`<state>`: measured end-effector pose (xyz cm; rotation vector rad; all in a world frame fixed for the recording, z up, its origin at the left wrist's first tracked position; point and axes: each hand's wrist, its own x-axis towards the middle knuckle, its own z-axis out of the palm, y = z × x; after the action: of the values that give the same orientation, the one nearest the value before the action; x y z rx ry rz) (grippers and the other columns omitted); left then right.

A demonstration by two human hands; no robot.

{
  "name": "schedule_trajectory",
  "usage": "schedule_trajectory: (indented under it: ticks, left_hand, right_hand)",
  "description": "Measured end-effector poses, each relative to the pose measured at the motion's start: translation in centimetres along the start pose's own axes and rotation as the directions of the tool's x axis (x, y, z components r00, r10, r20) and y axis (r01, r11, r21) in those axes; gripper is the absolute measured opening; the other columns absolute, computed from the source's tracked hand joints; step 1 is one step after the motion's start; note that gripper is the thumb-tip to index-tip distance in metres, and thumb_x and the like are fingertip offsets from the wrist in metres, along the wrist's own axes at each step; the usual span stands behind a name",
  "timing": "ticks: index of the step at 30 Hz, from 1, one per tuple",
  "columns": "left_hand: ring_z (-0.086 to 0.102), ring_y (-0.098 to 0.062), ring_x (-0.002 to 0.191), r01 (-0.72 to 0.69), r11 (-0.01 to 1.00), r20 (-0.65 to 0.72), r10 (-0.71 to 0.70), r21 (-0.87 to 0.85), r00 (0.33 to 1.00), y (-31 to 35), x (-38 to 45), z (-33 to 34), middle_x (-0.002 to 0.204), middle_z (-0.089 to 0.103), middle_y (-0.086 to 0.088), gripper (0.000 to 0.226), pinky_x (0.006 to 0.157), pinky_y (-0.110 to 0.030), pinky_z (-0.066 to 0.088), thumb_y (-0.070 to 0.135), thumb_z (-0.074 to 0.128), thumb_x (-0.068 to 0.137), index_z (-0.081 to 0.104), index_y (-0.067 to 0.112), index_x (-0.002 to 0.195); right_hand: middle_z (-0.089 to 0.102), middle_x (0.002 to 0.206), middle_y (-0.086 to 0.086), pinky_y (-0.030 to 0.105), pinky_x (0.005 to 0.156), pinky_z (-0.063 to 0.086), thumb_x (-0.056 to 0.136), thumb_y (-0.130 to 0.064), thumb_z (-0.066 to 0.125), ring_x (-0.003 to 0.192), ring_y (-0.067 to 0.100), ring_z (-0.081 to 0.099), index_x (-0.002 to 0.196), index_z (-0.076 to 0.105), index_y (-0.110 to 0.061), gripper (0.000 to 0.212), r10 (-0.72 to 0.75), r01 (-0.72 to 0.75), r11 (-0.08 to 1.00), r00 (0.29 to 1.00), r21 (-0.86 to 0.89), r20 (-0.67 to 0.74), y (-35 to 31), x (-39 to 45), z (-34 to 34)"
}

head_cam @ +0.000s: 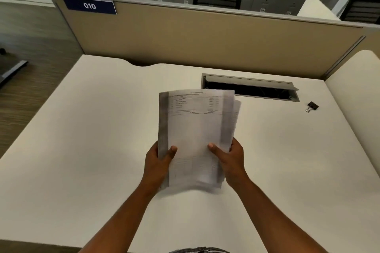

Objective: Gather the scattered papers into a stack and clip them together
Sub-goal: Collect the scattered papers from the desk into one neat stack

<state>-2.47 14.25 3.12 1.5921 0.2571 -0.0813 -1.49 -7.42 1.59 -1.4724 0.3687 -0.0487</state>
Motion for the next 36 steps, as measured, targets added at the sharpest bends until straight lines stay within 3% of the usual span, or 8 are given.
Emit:
schedule_trajectory:
  ticks: [5,9,13,20,23,27,31,36]
  left_hand:
    - [0.065,0.004,0.087,-0.169,0.979,-0.023,0.172,0.11,0.985,2.5,0.8,0.5,0.089,0.069,0.018,0.043,0.072,-0.018,0.057,0.024,0.086,0.07,0.058,0.041,0.097]
    - [0.068,-0.004,0.087,-0.229,0.971,-0.069,0.234,0.071,0.97,3.6,1.3,1.7,0.092,0.069,0.013,0.044,0.066,-0.016,0.056,0.014,0.084,0.07,0.06,0.032,0.101]
    - [0.065,0.0,0.092,-0.308,0.947,-0.129,0.318,0.09,0.939,5.0,2.3,1.1,0.097,0.068,0.017,0.056,0.072,-0.014,0.054,0.019,0.091,0.061,0.061,0.024,0.108]
    - [0.065,0.001,0.083,-0.302,0.948,-0.091,0.311,0.1,0.946,5.1,2.1,2.4,0.086,0.069,0.026,0.034,0.069,-0.013,0.052,0.013,0.081,0.078,0.062,0.036,0.093]
    - [0.067,-0.005,0.085,-0.31,0.948,-0.089,0.315,0.07,0.945,5.4,2.4,2.0,0.088,0.071,0.018,0.035,0.072,-0.02,0.057,0.011,0.084,0.073,0.065,0.031,0.094]
    - [0.067,-0.012,0.082,-0.249,0.961,-0.004,0.251,0.124,0.968,3.6,2.2,1.3,0.087,0.071,0.004,0.035,0.073,-0.035,0.058,0.014,0.088,0.069,0.067,0.017,0.096]
    - [0.063,-0.012,0.069,-0.181,0.967,-0.001,0.184,0.179,0.983,1.9,2.2,1.6,0.075,0.069,0.003,0.025,0.067,-0.044,0.054,0.021,0.087,0.066,0.066,0.019,0.079]
    - [0.065,-0.005,0.101,-0.186,0.959,-0.055,0.202,0.215,0.978,2.0,2.1,1.8,0.112,0.067,0.011,0.056,0.083,-0.025,0.055,0.022,0.088,0.068,0.057,0.039,0.111]
  right_hand:
    - [0.072,0.11,0.003,0.035,0.079,0.063,0.07,-0.023,0.087,0.101,0.021,0.07,0.122,0.064,-0.014,0.058,-0.141,0.141,0.99,0.99,0.019,0.015,-2.9,-0.3,0.2]
    - [0.073,0.102,-0.004,0.032,0.074,0.061,0.07,-0.028,0.086,0.1,0.025,0.069,0.118,0.065,-0.012,0.055,-0.208,0.208,0.978,0.978,0.024,-0.019,-4.0,-0.3,0.7]
    - [0.067,0.117,0.004,0.036,0.083,0.062,0.07,-0.03,0.088,0.11,0.024,0.065,0.128,0.057,-0.013,0.068,-0.323,0.326,0.945,0.944,-0.029,0.067,-5.3,0.7,-0.8]
    - [0.078,0.099,0.003,0.054,0.083,0.061,0.07,-0.024,0.092,0.093,0.021,0.074,0.106,0.074,-0.018,0.041,-0.159,0.171,0.975,0.983,-0.139,0.091,-3.3,0.8,-0.3]
    - [0.077,0.103,0.006,0.043,0.08,0.064,0.071,-0.014,0.092,0.094,0.021,0.073,0.112,0.073,-0.012,0.045,-0.206,0.207,0.972,0.978,-0.109,0.022,-3.8,0.8,-0.6]
    - [0.071,0.116,0.006,0.036,0.082,0.063,0.061,-0.031,0.096,0.107,0.021,0.069,0.127,0.061,-0.014,0.076,-0.161,0.166,0.984,0.984,-0.066,0.076,-2.7,0.7,-1.1]
    - [0.077,0.101,0.004,0.032,0.077,0.061,0.073,-0.011,0.091,0.1,0.029,0.072,0.108,0.071,-0.018,0.04,0.015,-0.009,0.996,0.998,-0.086,0.068,-1.1,0.4,-1.1]
    - [0.077,0.087,0.007,0.029,0.07,0.061,0.076,0.003,0.084,0.084,0.024,0.073,0.09,0.075,-0.018,0.027,-0.03,0.035,0.994,0.998,-0.099,0.047,-1.9,0.5,-1.4]
